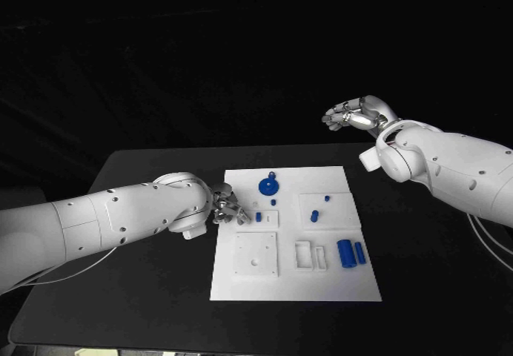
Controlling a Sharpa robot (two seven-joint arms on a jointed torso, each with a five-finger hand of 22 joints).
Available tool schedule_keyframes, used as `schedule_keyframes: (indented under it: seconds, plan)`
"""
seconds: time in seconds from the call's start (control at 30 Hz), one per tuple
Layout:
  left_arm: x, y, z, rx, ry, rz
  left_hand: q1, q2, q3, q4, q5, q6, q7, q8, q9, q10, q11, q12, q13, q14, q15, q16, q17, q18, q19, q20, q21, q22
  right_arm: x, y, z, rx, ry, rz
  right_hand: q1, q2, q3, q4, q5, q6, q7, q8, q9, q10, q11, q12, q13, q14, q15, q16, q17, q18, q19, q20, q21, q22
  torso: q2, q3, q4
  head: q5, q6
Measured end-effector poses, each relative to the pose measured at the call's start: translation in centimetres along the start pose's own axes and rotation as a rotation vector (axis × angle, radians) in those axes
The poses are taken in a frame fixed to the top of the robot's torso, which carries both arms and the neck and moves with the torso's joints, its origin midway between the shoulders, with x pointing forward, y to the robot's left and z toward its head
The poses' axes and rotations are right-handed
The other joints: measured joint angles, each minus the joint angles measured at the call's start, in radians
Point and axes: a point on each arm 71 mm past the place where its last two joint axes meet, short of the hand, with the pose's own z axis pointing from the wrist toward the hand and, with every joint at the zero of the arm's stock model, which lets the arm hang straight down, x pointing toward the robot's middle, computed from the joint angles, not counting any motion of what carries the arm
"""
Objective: Assemble the parts on the task board
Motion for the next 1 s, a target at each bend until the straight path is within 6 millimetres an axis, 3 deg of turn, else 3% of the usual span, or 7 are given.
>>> schedule_keyframes:
  seconds: [0.3, 0.6, 0.83, 1.0]
  plan:
    - [0.0, -0.01, 0.04, 0.001, -0.003, 0.0, -0.006, 0.019, 0.003, -0.003, 0.0, 0.0, 0.0, -0.009, 0.0, 0.0, 0.0, 0.0, -0.003, 0.0, 0.0, 0.0, -0.003, 0.0, 0.0, 0.0, 0.0, 0.0, 0.05, 0.03, 0.02, -0.001, 0.001, 0.0, 0.0, 0.0, 0.0, 0.0, 0.0, 0.0, 0.0, 0.0, -0.001, 0.0, 0.0, 0.0, -0.001, 0.0, 0.0, 0.0, -0.001, 0.0, 0.0, 0.0, 0.0, 0.0, 0.0, 0.0004, -0.0003, 0.0, 0.003]
    - [0.0, -0.14, 0.13, 0.002, -0.002, 0.0, -0.026, 0.043, 0.005, 0.02, 0.006, -0.001, 0.001, -0.012, 0.0, 0.0, 0.0, 0.0, -0.005, 0.0, 0.0, 0.0, -0.004, 0.0, 0.0, 0.0, 0.0, 0.0, 0.1, 0.05, 0.04, -0.001, 0.002, 0.001, 0.0, 0.0, 0.0, 0.0, 0.0, 0.0, 0.0, 0.0, -0.001, 0.0, 0.0, 0.0, -0.001, 0.0, 0.0, 0.0, -0.001, 0.0, 0.0, 0.0, 0.0, 0.0, 0.0, 0.0002, -0.0004, 0.001, 0.003]
    - [0.0, -0.04, 0.05, 0.004, 0.004, -0.012, -0.03, 0.082, 0.012, -0.013, 0.115, -0.006, -0.001, -0.028, 0.0, -0.006, 0.006, 0.005, -0.007, -0.002, 0.006, 0.004, -0.005, 0.0, 0.0, 0.0, 0.0, 0.008, 0.06, 0.01, 0.03, 0.0, 0.003, 0.001, 0.0, 0.0, 0.0, 0.0, 0.0, 0.0, 0.0, 0.0, -0.002, 0.0, 0.0, 0.0, -0.002, 0.0, 0.0, 0.0, -0.001, 0.0, 0.0, 0.0, 0.0, 0.0, 0.0, -0.0003, -0.0004, 0.0, 0.001]
    - [0.03, -0.01, 0.02, 0.007, 0.01, -0.02, -0.038, 0.11, 0.017, -0.034, 0.157, -0.009, 0.002, -0.032, 0.0, -0.008, 0.008, 0.005, -0.008, -0.002, 0.01, 0.004, -0.005, 0.0, 0.0, 0.0, 0.0, 0.01, 0.06, 0.0, 0.03, 0.001, 0.004, 0.001, 0.0, 0.0, 0.0, 0.0, 0.0, 0.0, 0.0, 0.0, -0.002, 0.0, 0.0, 0.0, -0.002, 0.0, 0.0, 0.0, -0.001, 0.0, 0.0, 0.0, 0.0, 0.001, 0.0, -0.0002, -0.0004, -0.001, 0.002]
